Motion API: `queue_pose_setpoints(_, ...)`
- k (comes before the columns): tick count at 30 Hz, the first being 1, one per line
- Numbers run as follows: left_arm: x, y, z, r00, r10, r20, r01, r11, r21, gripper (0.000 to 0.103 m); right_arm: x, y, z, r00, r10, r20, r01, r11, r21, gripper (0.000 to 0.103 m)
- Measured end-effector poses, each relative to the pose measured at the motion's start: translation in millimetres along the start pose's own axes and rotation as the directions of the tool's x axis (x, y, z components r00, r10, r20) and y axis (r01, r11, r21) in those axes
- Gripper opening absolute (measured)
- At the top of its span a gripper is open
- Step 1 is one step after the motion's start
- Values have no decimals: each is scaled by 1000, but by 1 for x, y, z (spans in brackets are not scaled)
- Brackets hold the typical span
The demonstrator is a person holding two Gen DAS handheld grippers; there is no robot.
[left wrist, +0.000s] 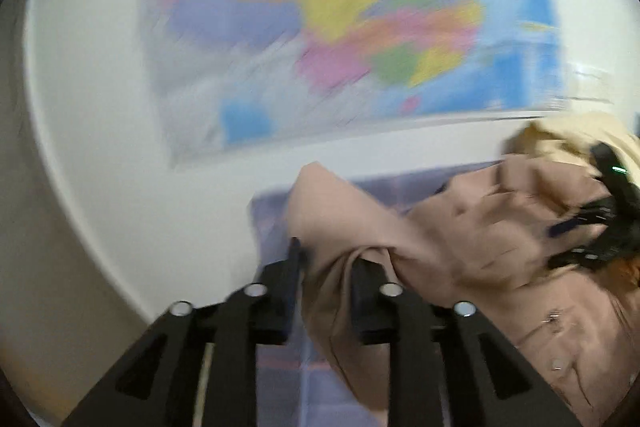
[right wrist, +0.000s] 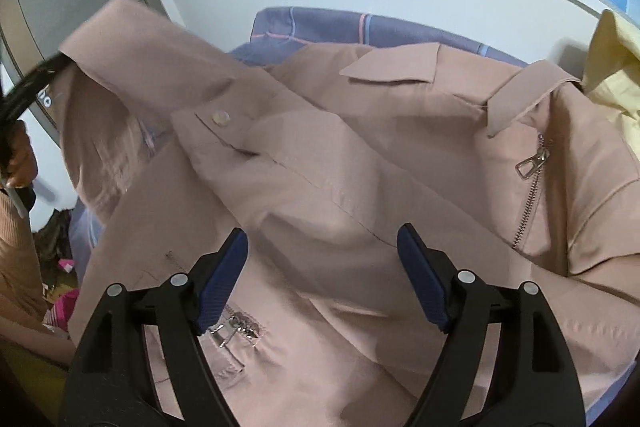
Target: Fold large clothes
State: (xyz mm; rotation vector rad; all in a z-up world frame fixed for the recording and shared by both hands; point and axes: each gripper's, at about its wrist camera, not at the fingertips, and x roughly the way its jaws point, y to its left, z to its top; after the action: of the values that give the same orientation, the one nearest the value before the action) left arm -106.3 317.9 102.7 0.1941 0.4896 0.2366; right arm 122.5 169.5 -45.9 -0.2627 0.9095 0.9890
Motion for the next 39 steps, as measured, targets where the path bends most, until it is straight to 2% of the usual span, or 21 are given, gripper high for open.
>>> queue_pose_setpoints(2, -2, -29, 1, 995, -103, -7, 104, 991, 85, 55, -3, 2, -1, 1000, 12, 6, -12, 1000, 4, 77)
queue_pose_setpoints(4, 4, -55, -9, 984, -175, -24, 177, 971, 162, 62, -3, 5, -2, 1000, 22, 8, -22, 1000, 1, 77)
queue_pose_setpoints(5, 8, -62, -16, 975, -218, -49, 223, 960, 168, 67, -3, 6, -3, 1000, 23, 8, -23, 1000, 0, 77)
queue_pose_setpoints(7, 21, -66, -29, 966, -238, -97, 250, 960, 125, 73, -5, 7, -6, 1000, 31, 3, -31, 1000, 0, 77)
queue_pose_setpoints(9, 28, -53, -44, 957, -263, -121, 270, 962, 44, 73, -3, 8, -8, 999, 44, -3, -44, 999, 2, 78)
queue_pose_setpoints(11, 26, -27, -62, 946, -310, -98, 302, 949, -85, 73, -6, 9, -10, 998, 59, -2, -59, 998, 3, 78)
queue_pose_setpoints(14, 17, 2, -90, 943, -322, -83, 299, 929, -218, 74, -10, 12, -11, 996, 94, 8, -94, 996, 7, 79)
queue_pose_setpoints(16, 19, 5, -107, 951, -282, -124, 248, 940, -236, 78, -11, 14, -11, 993, 116, 14, -116, 993, 8, 80)
queue_pose_setpoints(19, 32, 4, -124, 941, -272, -201, 215, 940, -264, 78, -10, 21, -11, 990, 138, 13, -138, 990, -3, 81)
queue_pose_setpoints(21, 48, 1, -129, 928, -277, -248, 208, 940, -272, 66, -9, 25, -12, 988, 154, 8, -154, 988, -3, 81)
queue_pose_setpoints(23, 73, -7, -135, 906, -278, -318, 190, 940, -282, 45, -8, 28, -15, 987, 161, 3, -161, 987, 2, 81)
queue_pose_setpoints(24, 80, -8, -136, 900, -286, -329, 187, 936, -299, 43, -9, 30, -17, 986, 166, 2, -166, 986, 3, 81)
queue_pose_setpoints(25, 81, -8, -134, 904, -280, -324, 183, 936, -301, 41, -10, 31, -18, 985, 171, 4, -171, 985, 4, 81)
queue_pose_setpoints(28, 80, -8, -125, 889, -349, -298, 242, 908, -343, 2, -16, 38, -19, 979, 201, 15, -201, 980, 4, 81)
queue_pose_setpoints(29, 79, -11, -121, 887, -354, -296, 248, 907, -341, 3, -20, 45, -17, 977, 212, 29, -211, 977, -11, 81)
queue_pose_setpoints(31, 72, -16, -114, 899, -344, -271, 255, 914, -316, 2, -26, 61, -11, 969, 240, 56, -237, 970, -53, 81)
queue_pose_setpoints(34, 63, -19, -108, 901, -368, -230, 288, 903, -320, 3, -24, 93, 0, 966, 254, 56, -244, 959, -147, 81)
queue_pose_setpoints(36, 55, -18, -107, 918, -332, -215, 261, 917, -302, 12, -7, 109, 7, 970, 241, 18, -234, 957, -172, 80)
queue_pose_setpoints(37, 53, -14, -106, 925, -316, -211, 245, 920, -306, 34, 2, 111, 8, 968, 250, 2, -246, 956, -159, 79)
queue_pose_setpoints(38, 52, -9, -107, 931, -299, -212, 225, 923, -312, 54, 13, 111, 10, 965, 260, -28, -261, 956, -133, 67)
queue_pose_setpoints(39, 52, -4, -108, 936, -274, -221, 197, 929, -314, 59, 25, 110, 12, 963, 260, -65, -266, 958, -110, 37)
